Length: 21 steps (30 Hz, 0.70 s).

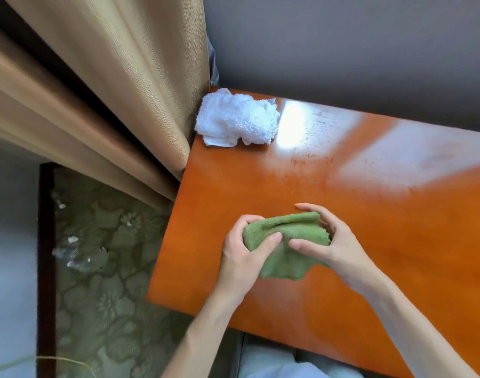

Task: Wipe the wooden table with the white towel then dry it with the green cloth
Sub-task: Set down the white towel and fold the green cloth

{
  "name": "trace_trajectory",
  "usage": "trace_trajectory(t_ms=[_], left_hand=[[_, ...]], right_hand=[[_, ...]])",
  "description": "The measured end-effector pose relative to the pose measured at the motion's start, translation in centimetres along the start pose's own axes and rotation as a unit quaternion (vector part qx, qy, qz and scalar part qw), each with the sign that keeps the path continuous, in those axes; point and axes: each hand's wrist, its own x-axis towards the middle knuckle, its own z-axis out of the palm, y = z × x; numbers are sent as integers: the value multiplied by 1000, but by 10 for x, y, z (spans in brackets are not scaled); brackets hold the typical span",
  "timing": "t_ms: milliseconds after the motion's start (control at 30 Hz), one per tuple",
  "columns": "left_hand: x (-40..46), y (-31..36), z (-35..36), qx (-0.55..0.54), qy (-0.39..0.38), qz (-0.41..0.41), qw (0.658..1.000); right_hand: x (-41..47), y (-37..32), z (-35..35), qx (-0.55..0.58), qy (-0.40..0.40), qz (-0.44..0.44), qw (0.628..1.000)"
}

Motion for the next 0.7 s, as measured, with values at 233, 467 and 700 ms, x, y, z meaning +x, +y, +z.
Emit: trace_trajectory(t_ms=[233, 467, 700], left_hand=[[-41, 19, 34, -306, -41, -153, 939], [-69, 0, 9, -292, -255, -253, 887], [-65, -49, -2, -308, 111, -370, 870]], right_hand=[[-27, -9, -25, 181, -1, 33, 983], [-8, -18, -34, -167, -258, -10, 952], [6, 46, 31, -366, -119, -114, 916]])
